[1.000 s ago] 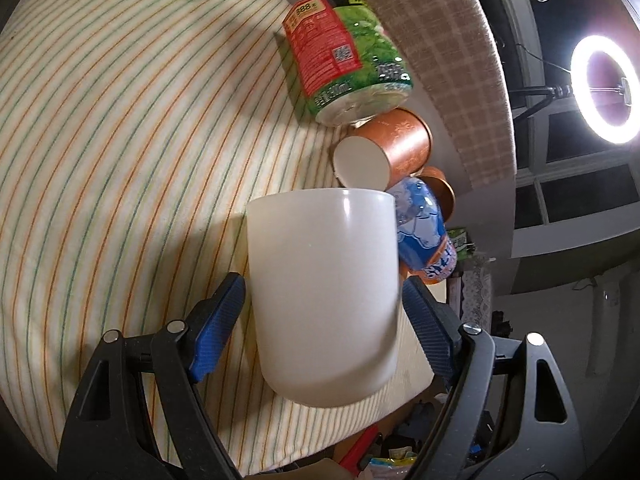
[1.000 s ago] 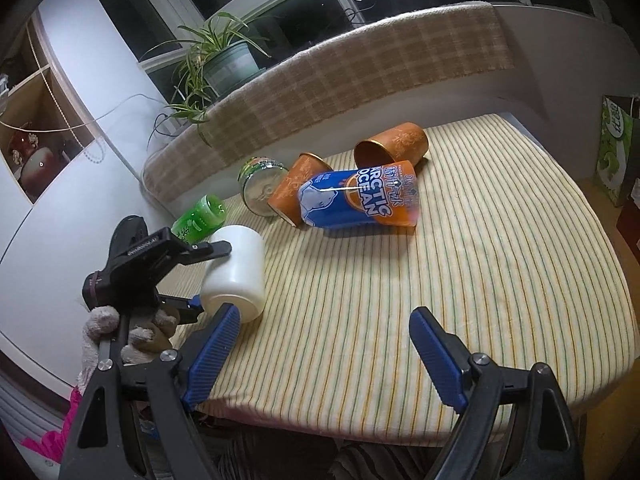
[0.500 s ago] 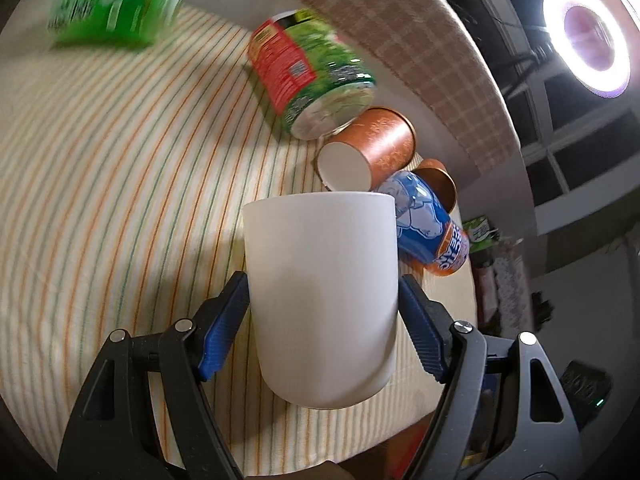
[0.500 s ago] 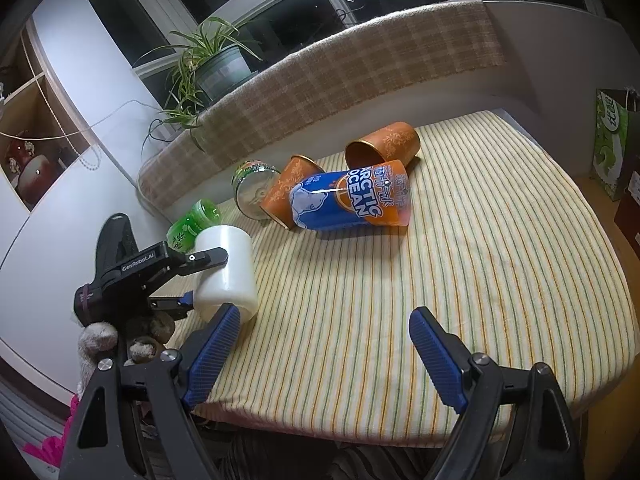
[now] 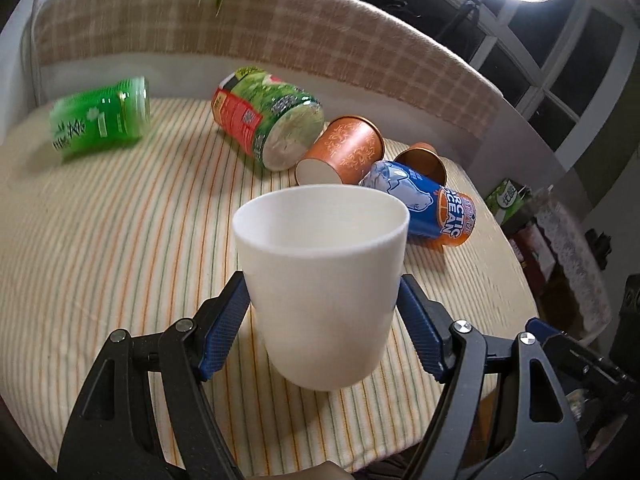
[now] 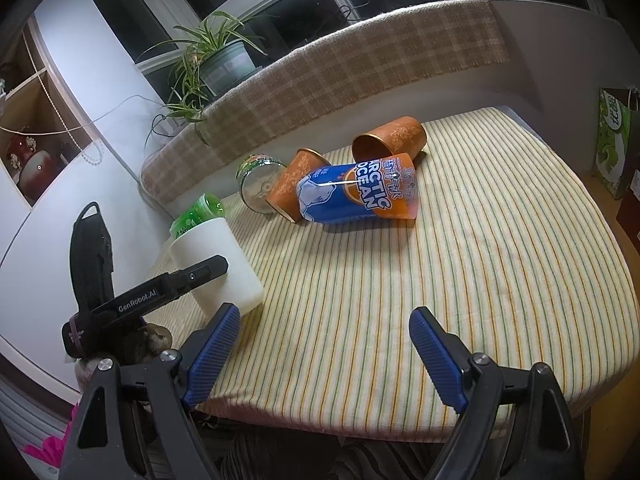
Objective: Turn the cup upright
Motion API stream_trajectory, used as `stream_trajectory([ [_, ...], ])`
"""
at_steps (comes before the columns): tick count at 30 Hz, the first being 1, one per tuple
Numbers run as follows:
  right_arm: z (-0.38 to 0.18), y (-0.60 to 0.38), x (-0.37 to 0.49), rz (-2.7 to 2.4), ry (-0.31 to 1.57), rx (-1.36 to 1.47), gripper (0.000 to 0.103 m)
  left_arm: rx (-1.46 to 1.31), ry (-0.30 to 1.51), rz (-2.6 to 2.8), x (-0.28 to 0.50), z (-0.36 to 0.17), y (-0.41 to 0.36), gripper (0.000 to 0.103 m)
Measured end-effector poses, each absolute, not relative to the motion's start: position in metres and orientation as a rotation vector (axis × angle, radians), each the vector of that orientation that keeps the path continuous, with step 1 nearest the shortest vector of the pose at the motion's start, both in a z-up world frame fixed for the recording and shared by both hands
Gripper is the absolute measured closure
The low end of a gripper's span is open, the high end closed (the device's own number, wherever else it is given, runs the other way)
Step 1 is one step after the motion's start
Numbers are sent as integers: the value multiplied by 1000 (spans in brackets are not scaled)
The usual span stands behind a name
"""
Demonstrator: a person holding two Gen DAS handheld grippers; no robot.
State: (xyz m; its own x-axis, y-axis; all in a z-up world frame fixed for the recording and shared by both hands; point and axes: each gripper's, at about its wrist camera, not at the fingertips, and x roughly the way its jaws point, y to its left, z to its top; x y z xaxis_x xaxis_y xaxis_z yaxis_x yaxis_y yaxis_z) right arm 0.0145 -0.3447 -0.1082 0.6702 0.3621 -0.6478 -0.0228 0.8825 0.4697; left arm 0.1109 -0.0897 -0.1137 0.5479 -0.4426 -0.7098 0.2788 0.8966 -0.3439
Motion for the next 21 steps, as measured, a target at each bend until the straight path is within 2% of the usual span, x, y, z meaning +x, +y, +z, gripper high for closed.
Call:
stream_trajectory([
  [21,-109,-342,12,212,816,452,14,10,782,-433,94,-107,-110,27],
])
